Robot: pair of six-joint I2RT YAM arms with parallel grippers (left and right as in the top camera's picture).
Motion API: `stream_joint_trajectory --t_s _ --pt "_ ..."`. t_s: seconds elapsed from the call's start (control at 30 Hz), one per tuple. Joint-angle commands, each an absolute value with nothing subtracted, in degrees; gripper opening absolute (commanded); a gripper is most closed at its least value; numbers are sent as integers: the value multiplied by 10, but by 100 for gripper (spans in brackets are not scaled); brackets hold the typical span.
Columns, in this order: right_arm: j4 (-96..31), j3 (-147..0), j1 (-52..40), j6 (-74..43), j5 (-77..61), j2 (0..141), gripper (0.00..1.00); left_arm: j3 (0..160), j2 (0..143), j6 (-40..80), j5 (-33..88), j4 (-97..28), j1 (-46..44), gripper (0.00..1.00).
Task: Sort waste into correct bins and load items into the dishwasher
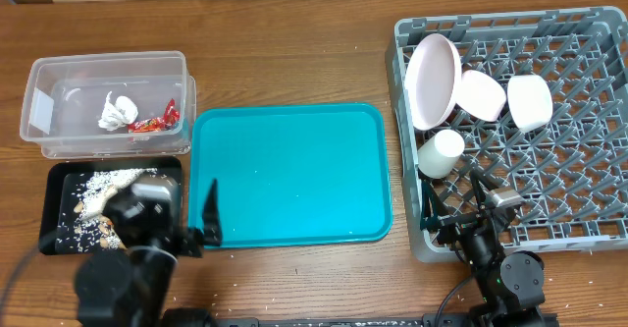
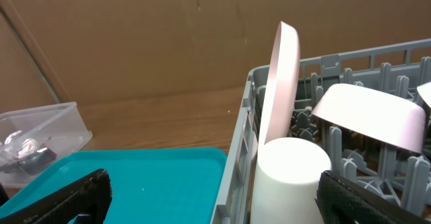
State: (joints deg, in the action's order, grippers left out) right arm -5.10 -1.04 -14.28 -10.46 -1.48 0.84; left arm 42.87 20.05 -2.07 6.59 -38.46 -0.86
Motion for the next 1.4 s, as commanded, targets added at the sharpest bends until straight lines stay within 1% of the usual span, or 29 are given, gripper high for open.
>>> stream_joint_trajectory --t_s 0.0,0.23,0.43,0.57,0.7,1.37 --pt "-46 -4 -144 -105 -15 2 100 330 119 -56 110 -355 -5 100" --pt "-46 -4 -144 -105 -15 2 100 189 7 -56 129 -299 -9 100" --pt "-46 -4 -144 -105 -15 2 100 104 2 -55 136 -224 -13 100" --pt "-46 -4 -144 -105 -15 2 100 55 2 -29 136 -180 -13 100" --pt "-46 -4 -144 -105 -15 2 100 51 2 -28 135 -161 -13 100" --pt "-46 -4 -144 -105 -15 2 100 51 3 -28 136 -162 -13 100"
